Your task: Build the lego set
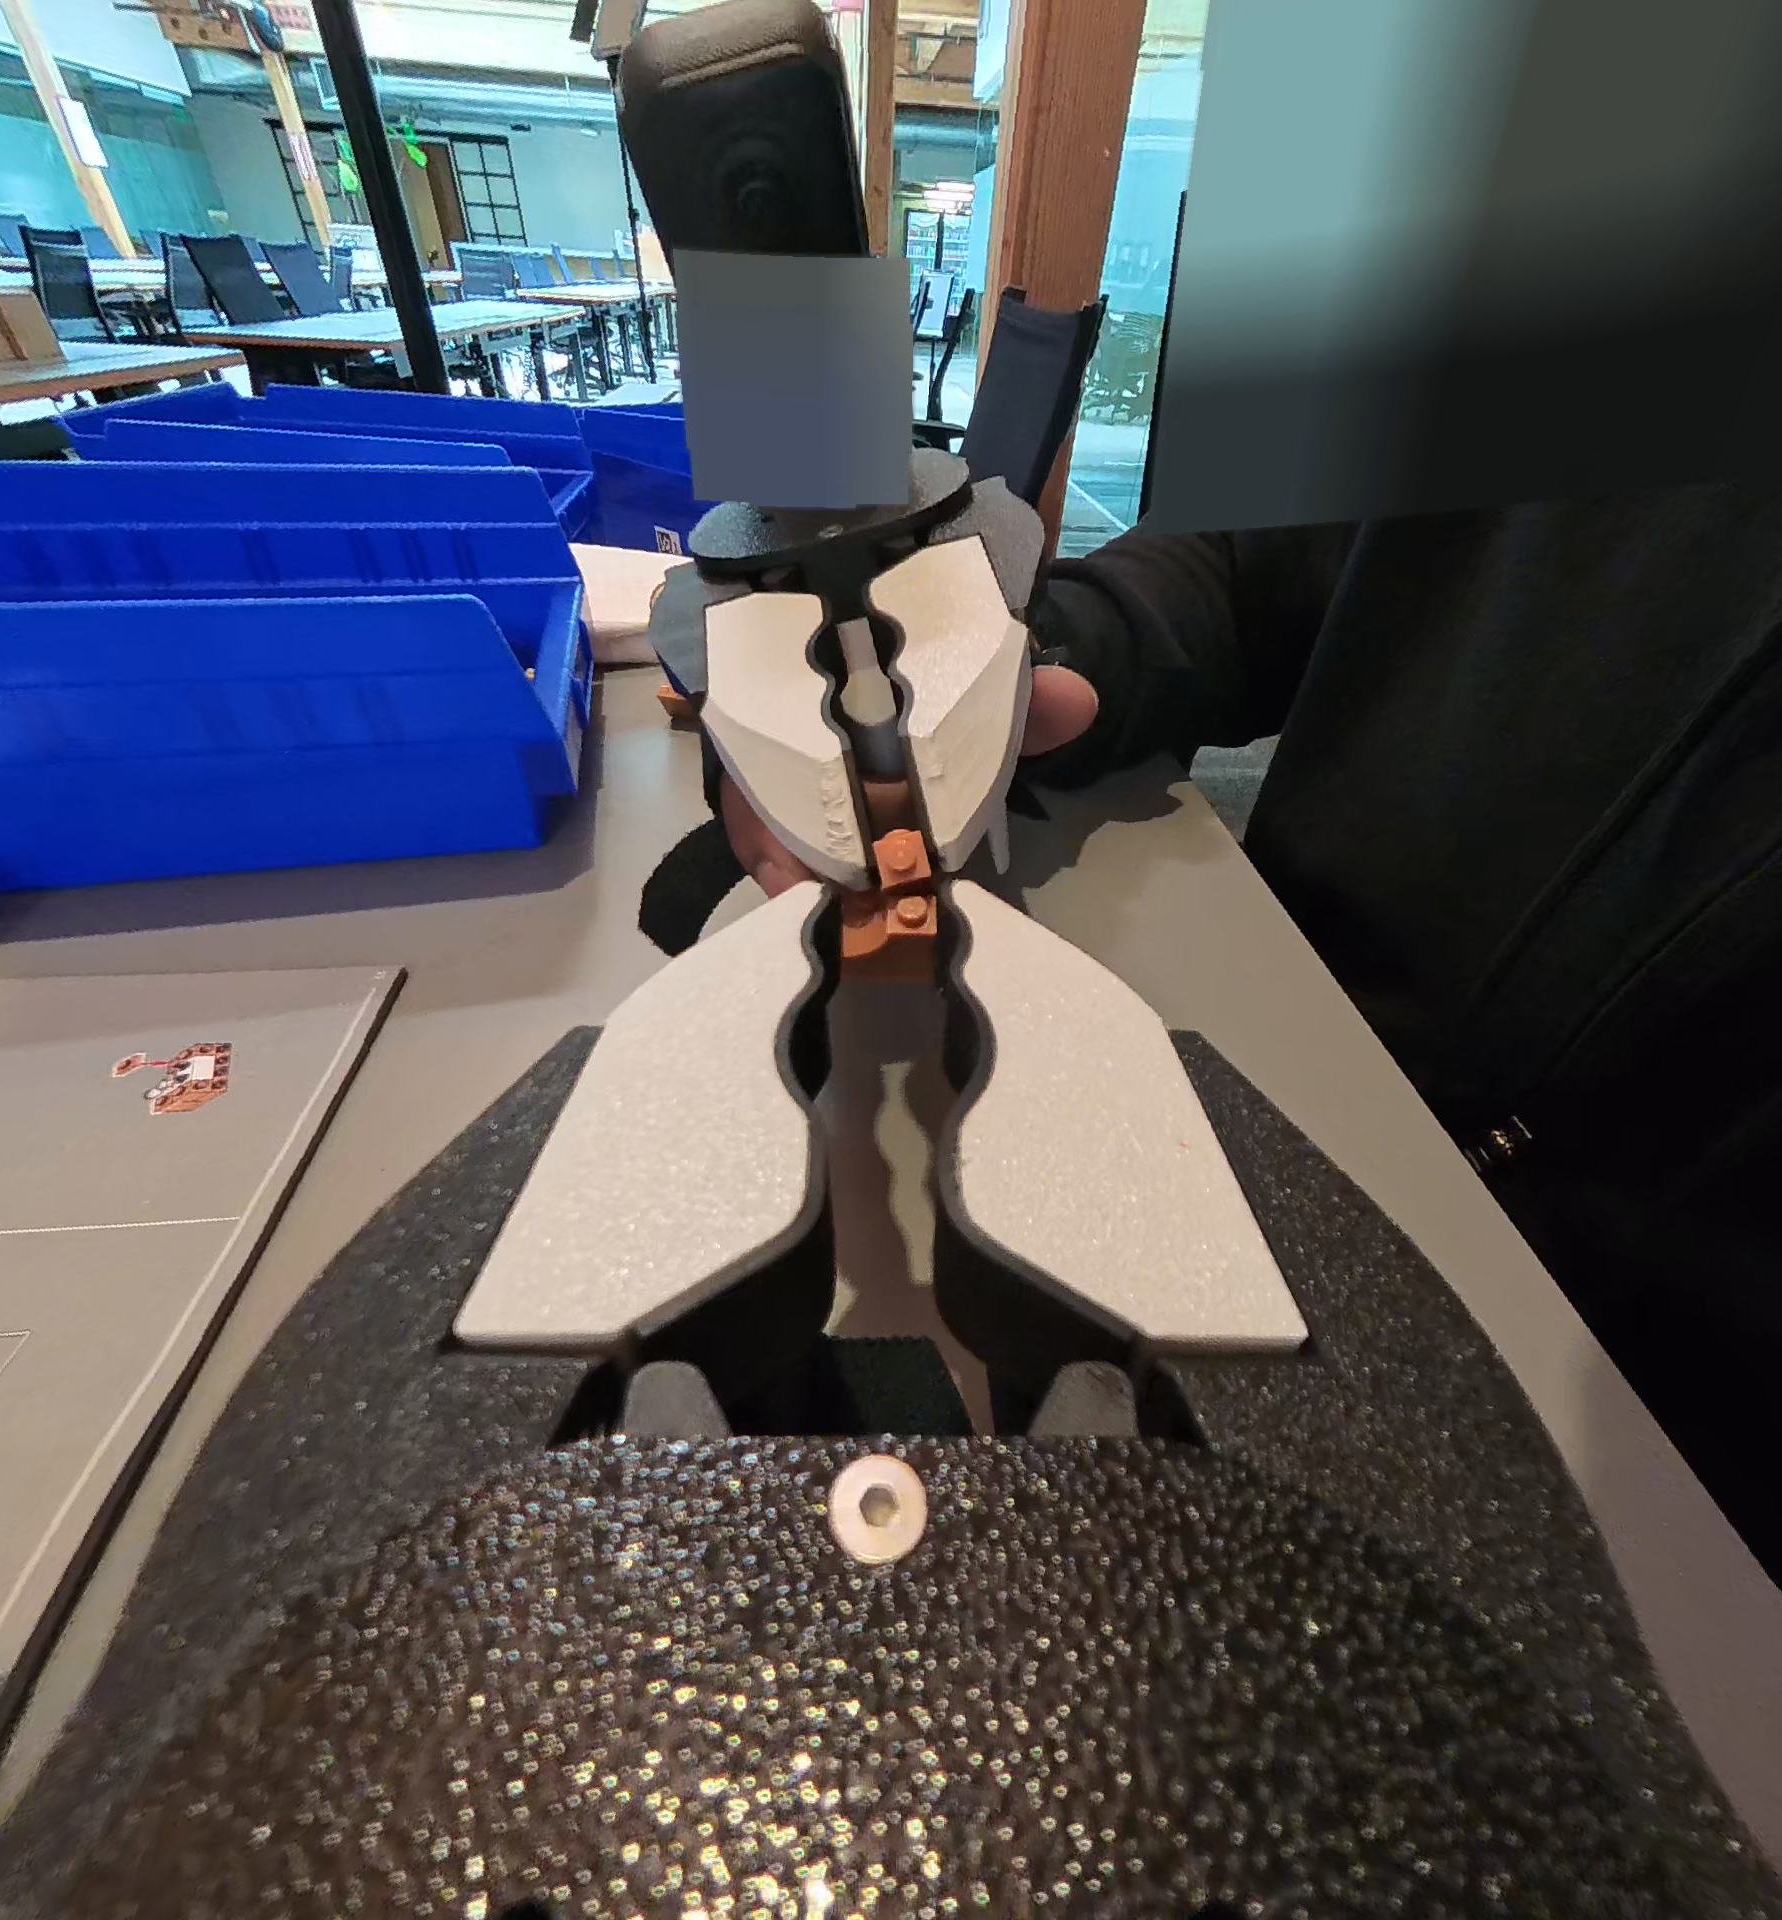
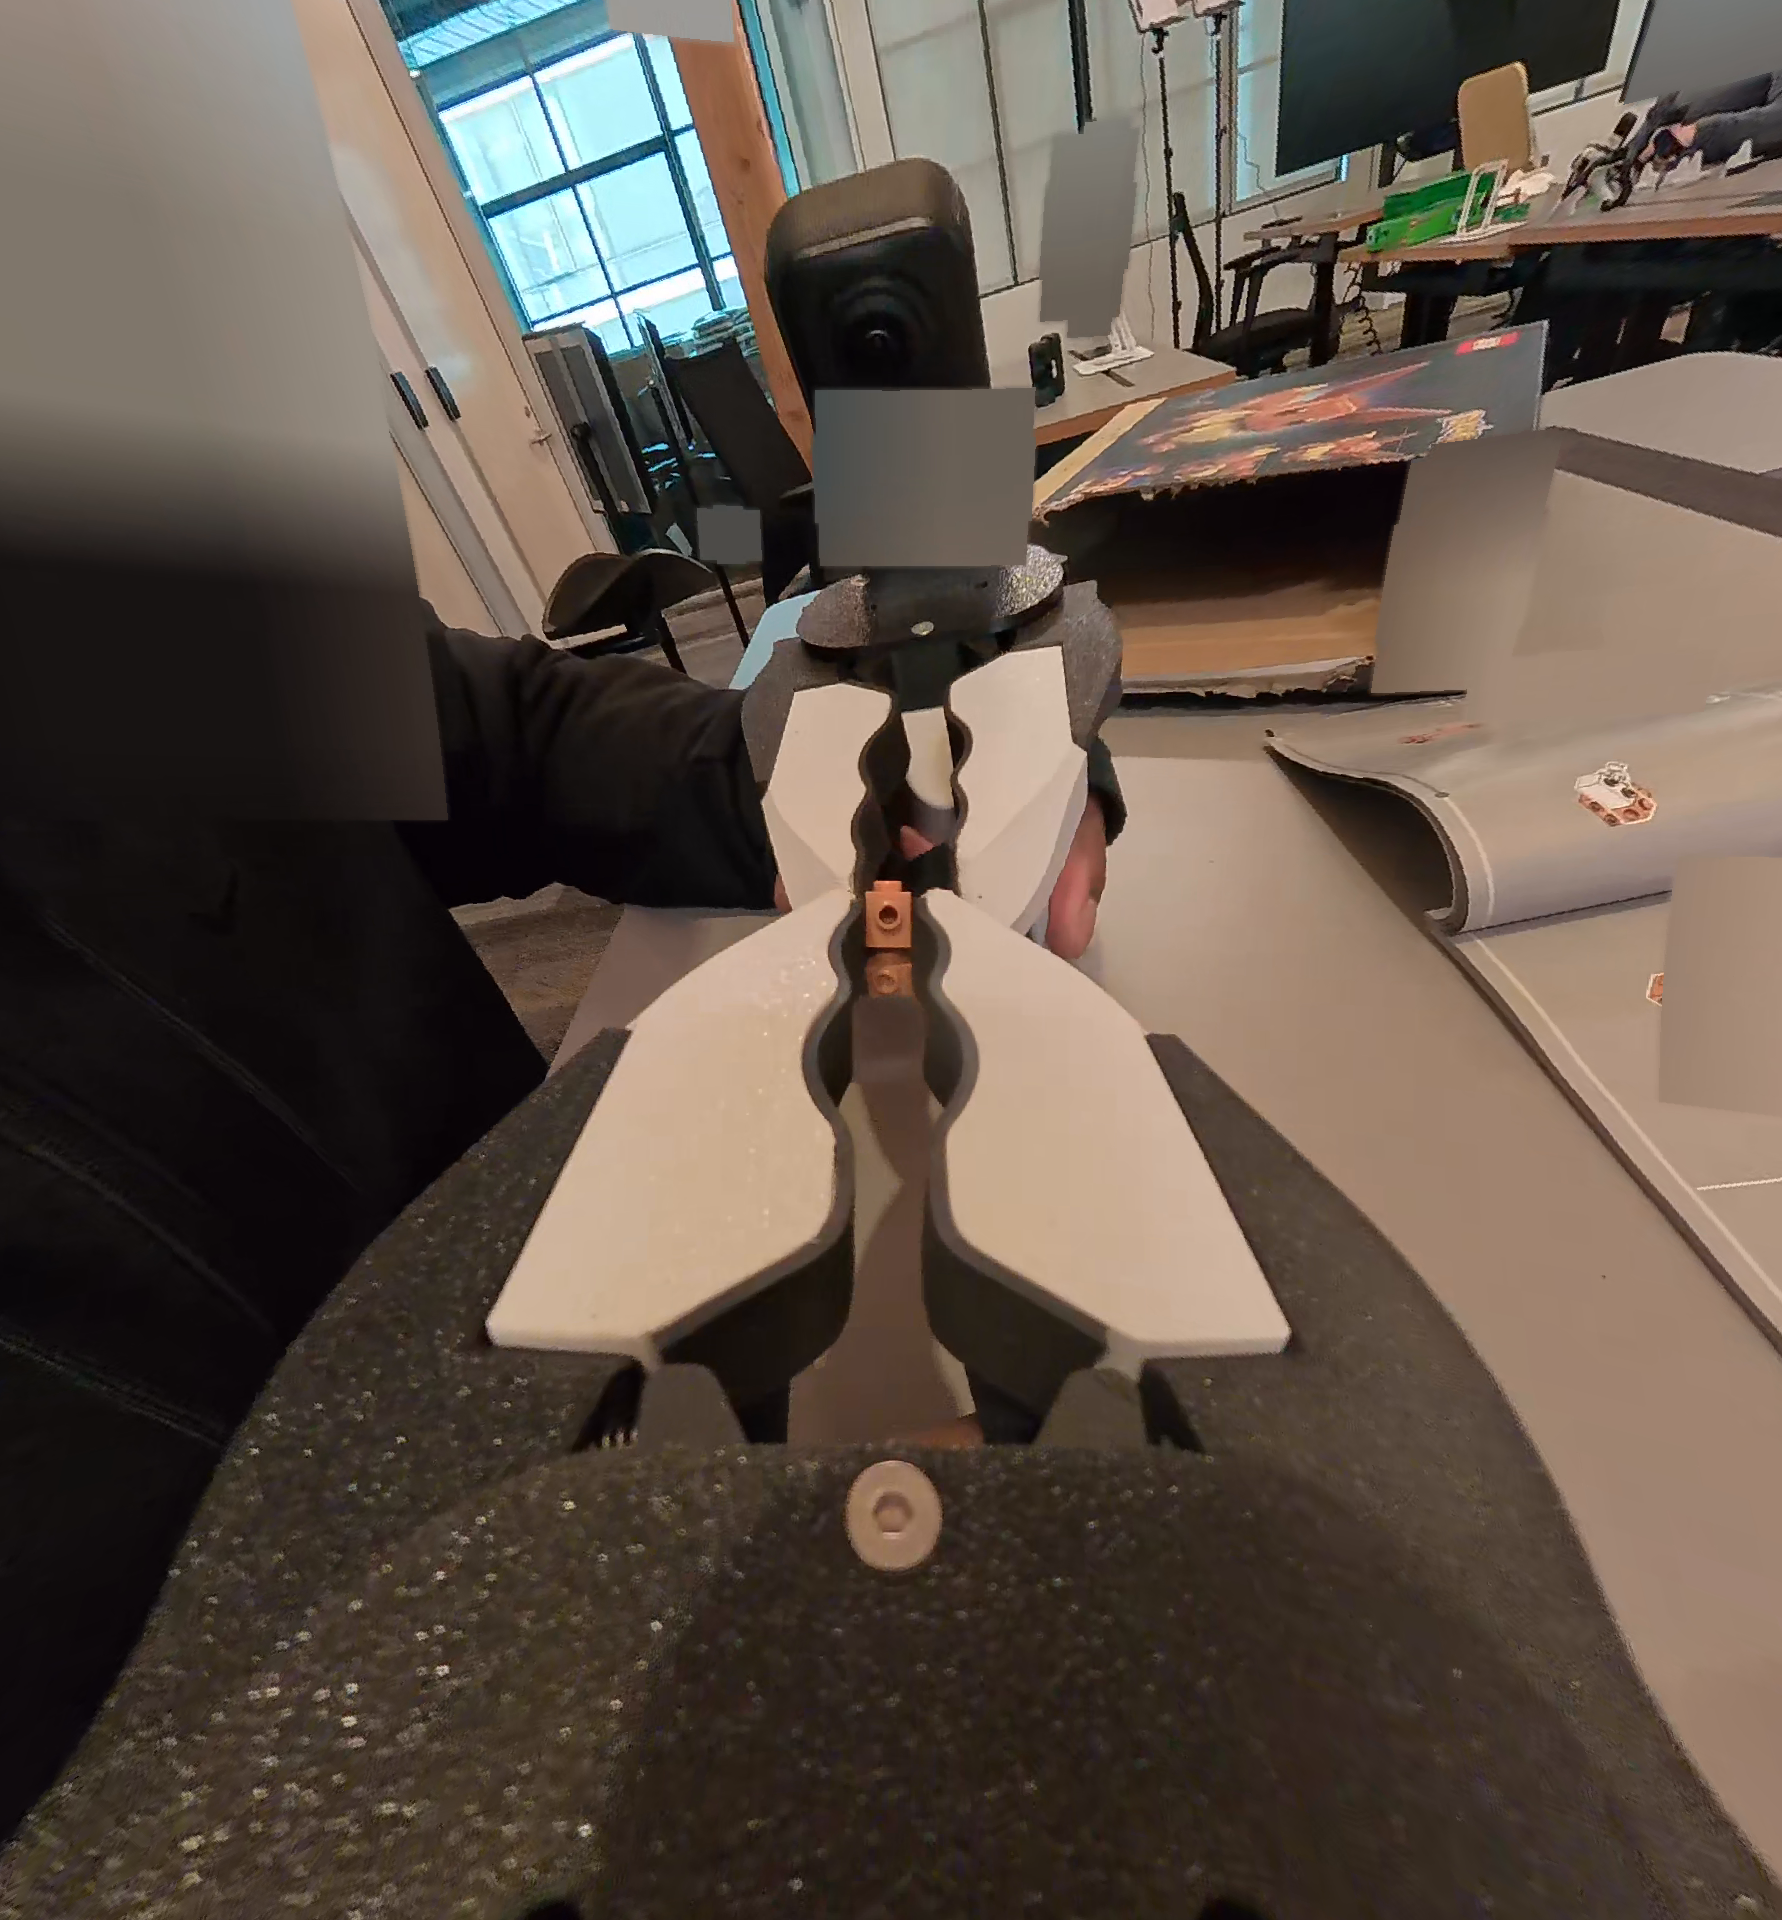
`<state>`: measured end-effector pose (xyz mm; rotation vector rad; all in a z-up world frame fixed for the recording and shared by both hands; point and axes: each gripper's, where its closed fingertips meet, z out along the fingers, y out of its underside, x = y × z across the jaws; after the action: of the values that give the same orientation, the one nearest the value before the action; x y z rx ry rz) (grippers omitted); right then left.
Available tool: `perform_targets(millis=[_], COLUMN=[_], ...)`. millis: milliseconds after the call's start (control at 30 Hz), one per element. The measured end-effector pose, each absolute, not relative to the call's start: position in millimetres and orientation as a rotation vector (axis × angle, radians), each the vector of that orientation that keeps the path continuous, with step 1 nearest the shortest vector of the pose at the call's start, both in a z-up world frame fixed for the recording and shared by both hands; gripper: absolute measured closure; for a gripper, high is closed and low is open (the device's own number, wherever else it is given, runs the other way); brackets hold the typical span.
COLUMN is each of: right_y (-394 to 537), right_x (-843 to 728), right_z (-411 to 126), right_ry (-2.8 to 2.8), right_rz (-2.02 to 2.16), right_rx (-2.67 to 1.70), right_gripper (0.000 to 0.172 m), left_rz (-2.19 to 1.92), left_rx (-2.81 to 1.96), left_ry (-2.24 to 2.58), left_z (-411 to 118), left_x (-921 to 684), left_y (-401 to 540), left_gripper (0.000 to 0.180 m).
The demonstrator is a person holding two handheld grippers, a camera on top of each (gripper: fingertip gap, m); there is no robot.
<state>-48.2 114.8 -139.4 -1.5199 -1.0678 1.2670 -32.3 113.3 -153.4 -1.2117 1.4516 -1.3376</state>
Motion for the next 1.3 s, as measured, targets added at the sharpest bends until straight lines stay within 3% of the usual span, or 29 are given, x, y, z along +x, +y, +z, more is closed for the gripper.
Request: perform_targets(millis=[1300], right_y=[110.6], right_x=[-51.3], right_z=[-133.4], right_ry=[-1.065], right_rz=[1.216], right_rx=[-1.476], right_gripper=[0.161], left_rz=[-1.522], left_rx=[-1.203], left_ry=[1.389], left_z=[-145.5], left_x=[-34.2], left_y=[108.6], left_gripper=[0.164])
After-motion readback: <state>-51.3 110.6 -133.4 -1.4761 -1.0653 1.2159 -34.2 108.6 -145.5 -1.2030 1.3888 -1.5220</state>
